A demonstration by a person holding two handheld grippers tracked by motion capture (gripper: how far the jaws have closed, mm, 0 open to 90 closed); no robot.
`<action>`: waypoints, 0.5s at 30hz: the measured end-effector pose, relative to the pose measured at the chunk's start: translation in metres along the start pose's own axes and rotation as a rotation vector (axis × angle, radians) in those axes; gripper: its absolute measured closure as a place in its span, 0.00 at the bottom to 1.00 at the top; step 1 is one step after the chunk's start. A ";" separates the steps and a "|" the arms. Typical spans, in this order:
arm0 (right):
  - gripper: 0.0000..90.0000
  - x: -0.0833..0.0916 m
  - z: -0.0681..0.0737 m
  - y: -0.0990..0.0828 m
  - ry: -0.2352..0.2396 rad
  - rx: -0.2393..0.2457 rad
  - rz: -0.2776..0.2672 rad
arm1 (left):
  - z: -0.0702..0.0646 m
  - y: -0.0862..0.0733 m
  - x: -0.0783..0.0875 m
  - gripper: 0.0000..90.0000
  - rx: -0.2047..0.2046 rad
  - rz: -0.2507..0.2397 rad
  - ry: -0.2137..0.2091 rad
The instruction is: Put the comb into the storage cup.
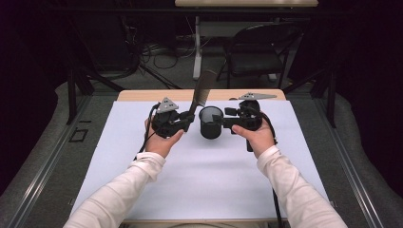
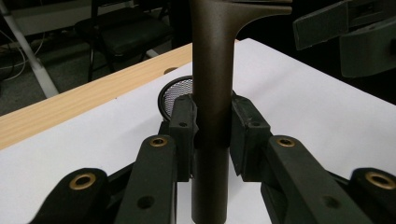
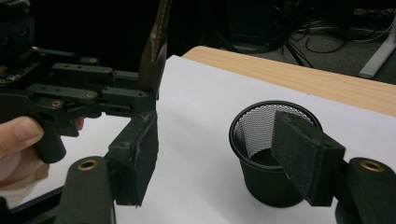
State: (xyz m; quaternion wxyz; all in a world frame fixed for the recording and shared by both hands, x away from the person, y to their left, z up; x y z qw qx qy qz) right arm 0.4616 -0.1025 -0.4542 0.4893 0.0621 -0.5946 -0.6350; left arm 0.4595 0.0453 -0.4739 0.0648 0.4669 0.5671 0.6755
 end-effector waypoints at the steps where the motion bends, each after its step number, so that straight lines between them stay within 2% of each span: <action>1: 0.35 0.000 0.000 0.001 0.001 -0.001 -0.001 | 0.000 0.000 0.000 0.81 0.001 0.000 0.000; 6: 0.36 0.000 0.002 0.006 0.041 -0.038 -0.025 | 0.001 0.000 -0.001 0.81 0.003 -0.001 0.001; 9: 0.36 -0.002 0.001 0.007 0.048 -0.062 -0.020 | 0.001 0.000 -0.001 0.81 0.003 -0.002 0.001; 15: 0.38 -0.003 0.000 0.012 0.070 -0.103 -0.047 | 0.000 -0.001 -0.002 0.81 0.005 -0.002 -0.001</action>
Point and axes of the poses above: each handheld gripper's, and its own axes: x roughly backward along the jaws, y roughly out of its top, z roughly to its left, the point moved 9 cm from there along -x, roughly forward along the jaws, and after that the axes turned 7 degrees about z, right-handed, at the moved point
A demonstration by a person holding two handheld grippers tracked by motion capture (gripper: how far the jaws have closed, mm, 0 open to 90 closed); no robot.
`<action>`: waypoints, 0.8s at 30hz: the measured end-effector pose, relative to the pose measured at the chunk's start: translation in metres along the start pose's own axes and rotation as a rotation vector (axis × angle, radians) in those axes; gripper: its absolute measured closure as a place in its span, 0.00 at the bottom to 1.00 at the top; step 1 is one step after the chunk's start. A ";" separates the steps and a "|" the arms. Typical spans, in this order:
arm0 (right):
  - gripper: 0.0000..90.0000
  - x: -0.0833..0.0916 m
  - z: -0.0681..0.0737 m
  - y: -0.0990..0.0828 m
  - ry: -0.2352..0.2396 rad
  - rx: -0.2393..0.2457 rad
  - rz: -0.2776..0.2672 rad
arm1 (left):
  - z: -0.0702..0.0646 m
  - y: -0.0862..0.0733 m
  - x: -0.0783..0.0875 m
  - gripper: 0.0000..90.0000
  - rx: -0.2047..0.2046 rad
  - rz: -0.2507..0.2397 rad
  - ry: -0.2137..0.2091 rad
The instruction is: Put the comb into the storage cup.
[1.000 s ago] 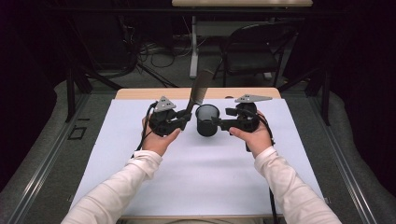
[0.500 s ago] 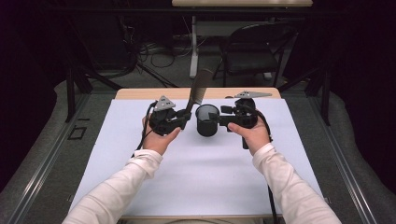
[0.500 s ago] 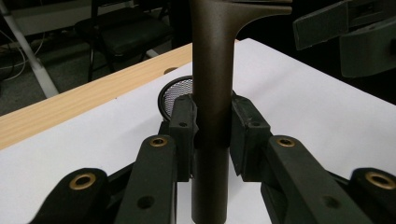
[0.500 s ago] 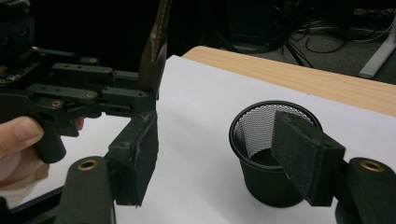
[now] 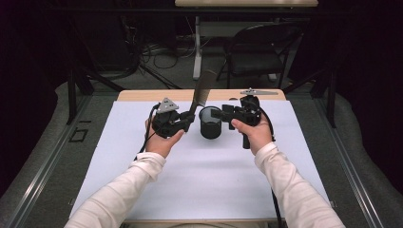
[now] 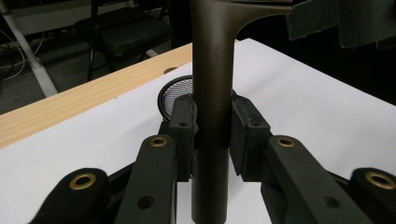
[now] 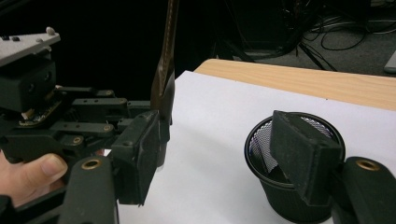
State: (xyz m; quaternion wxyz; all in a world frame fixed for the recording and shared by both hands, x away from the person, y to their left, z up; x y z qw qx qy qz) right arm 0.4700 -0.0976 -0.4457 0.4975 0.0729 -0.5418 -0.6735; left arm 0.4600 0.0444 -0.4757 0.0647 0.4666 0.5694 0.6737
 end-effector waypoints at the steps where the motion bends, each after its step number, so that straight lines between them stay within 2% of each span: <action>1: 0.38 0.000 0.000 0.001 0.002 -0.002 0.000 | 0.000 0.000 0.000 0.81 0.001 0.000 0.002; 5: 0.40 -0.001 0.001 0.004 0.014 -0.003 -0.020 | 0.001 -0.001 -0.001 0.81 -0.002 0.003 0.002; 11: 0.40 -0.004 0.000 0.008 -0.013 0.036 -0.025 | 0.001 -0.001 0.000 0.81 0.000 0.002 0.004; 18: 0.39 -0.006 0.000 0.012 -0.022 0.040 -0.028 | 0.001 -0.002 -0.001 0.81 0.001 0.000 0.003; 24: 0.39 -0.006 0.000 0.014 -0.014 0.015 -0.014 | 0.000 -0.002 -0.002 0.81 0.001 -0.002 0.002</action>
Point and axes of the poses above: each handheld gripper's, and its own axes: x roughly backward along the jaws, y roughly out of its top, z roughly to its left, the point moved 9 cm from there along -x, roughly forward along the jaws, and after that the axes turned 7 degrees about z, right-handed, at the moved point
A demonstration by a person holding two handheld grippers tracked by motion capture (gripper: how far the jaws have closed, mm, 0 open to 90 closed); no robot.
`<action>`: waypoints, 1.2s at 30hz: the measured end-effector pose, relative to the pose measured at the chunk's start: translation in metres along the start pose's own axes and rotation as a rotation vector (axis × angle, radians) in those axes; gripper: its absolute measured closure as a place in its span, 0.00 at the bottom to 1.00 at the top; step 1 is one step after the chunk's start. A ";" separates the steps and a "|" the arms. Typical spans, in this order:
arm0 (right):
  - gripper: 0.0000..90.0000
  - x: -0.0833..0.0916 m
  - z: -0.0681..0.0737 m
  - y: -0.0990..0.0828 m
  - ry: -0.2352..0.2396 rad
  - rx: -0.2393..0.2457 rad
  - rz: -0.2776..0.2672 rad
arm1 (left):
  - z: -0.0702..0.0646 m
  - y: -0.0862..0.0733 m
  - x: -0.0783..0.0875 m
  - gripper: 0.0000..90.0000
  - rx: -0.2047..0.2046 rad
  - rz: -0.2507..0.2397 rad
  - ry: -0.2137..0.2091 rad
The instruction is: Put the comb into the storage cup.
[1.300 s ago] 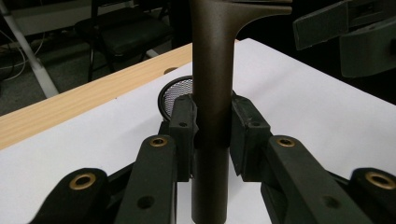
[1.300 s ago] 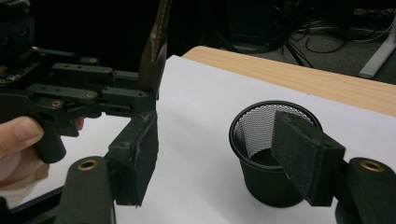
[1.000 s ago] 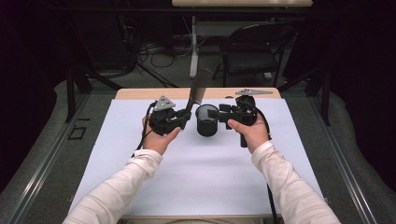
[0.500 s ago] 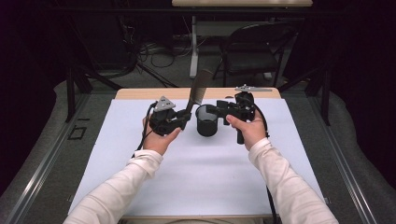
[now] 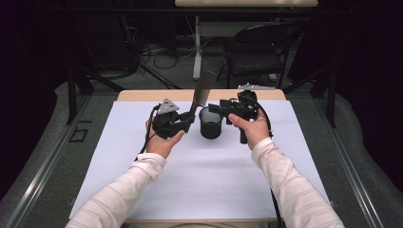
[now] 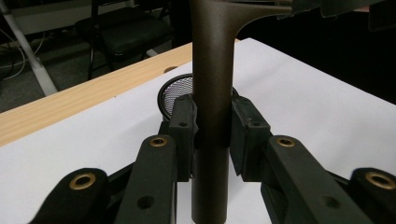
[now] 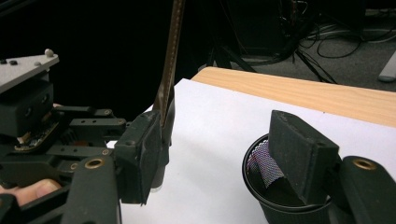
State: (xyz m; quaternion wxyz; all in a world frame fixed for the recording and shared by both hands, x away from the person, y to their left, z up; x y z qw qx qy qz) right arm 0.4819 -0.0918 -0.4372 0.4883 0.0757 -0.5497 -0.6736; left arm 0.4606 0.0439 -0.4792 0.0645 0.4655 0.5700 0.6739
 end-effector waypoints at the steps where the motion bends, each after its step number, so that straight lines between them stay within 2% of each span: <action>1: 0.39 0.000 0.000 0.001 0.002 -0.008 -0.002 | 0.000 0.000 0.000 0.81 0.000 0.002 -0.001; 8: 0.40 -0.002 -0.002 0.005 0.016 -0.055 -0.017 | -0.001 -0.001 -0.003 0.81 0.003 0.002 -0.003; 16: 0.41 -0.005 0.000 0.011 0.016 -0.060 -0.022 | -0.003 -0.002 -0.004 0.81 0.002 0.002 -0.010; 26: 0.45 -0.012 0.000 0.014 0.040 -0.086 -0.025 | -0.007 -0.003 -0.004 0.81 -0.006 0.000 -0.019; 36: 0.54 -0.014 -0.001 0.016 0.065 -0.119 -0.039 | -0.011 -0.004 -0.007 0.81 -0.011 0.007 -0.029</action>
Point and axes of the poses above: each handheld gripper's, and its own axes: x roughly backward along the jaws, y roughly out of its top, z roughly to its left, the point moved 9 cm from there along -x, roughly forward along the jaws, and after that the axes turned 7 degrees about z, right-handed, at the moved point
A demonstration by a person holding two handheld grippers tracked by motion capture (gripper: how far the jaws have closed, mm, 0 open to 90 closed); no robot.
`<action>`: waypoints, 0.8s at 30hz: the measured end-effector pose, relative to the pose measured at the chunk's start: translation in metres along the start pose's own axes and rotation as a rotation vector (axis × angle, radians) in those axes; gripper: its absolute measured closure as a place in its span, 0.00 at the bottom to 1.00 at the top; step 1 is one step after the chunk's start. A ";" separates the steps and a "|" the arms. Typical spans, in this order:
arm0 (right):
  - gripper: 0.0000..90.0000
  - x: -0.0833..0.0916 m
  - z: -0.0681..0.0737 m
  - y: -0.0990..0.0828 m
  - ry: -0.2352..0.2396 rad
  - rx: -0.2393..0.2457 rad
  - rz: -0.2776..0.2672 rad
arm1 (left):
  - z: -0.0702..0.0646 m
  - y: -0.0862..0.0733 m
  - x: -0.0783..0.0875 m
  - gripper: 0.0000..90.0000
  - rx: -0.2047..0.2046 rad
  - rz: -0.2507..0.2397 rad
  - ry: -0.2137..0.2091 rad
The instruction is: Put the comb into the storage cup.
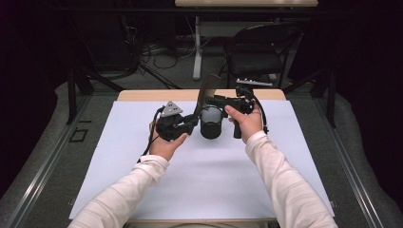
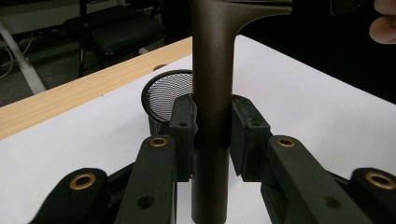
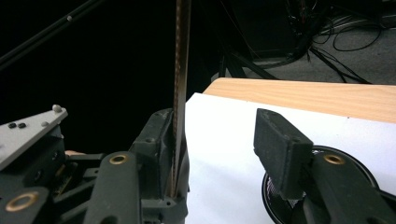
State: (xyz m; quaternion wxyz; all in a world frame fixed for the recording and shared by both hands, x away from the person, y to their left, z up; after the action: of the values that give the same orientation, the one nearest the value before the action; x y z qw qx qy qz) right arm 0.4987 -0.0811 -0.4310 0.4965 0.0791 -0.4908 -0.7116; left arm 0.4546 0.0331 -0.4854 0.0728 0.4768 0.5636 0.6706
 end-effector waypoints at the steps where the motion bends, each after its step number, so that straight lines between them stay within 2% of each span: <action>1: 0.54 0.000 0.000 0.000 0.000 0.000 0.000 | 0.000 0.000 0.000 0.81 0.000 0.000 0.000; 5: 0.61 0.000 0.001 0.000 0.025 -0.003 -0.002 | -0.001 -0.001 -0.001 0.81 -0.006 0.006 -0.001; 13: 0.74 -0.001 0.005 0.001 0.043 0.008 -0.007 | -0.003 -0.002 -0.004 0.81 -0.008 0.012 -0.007; 24: 0.84 -0.001 0.008 0.000 0.059 -0.005 -0.006 | -0.005 -0.003 -0.006 0.81 -0.011 0.018 -0.010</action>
State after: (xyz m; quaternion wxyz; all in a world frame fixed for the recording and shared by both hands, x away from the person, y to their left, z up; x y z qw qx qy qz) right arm 0.4945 -0.0755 -0.4270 0.5089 0.1003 -0.4741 -0.7114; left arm 0.4526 0.0270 -0.4908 0.0721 0.4848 0.5552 0.6720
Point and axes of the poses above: each handheld gripper's, and its own axes: x roughly backward along the jaws, y roughly out of its top, z roughly to its left, the point moved 9 cm from there along -x, roughly forward along the jaws, and after that the axes turned 7 degrees about z, right-handed, at the moved point
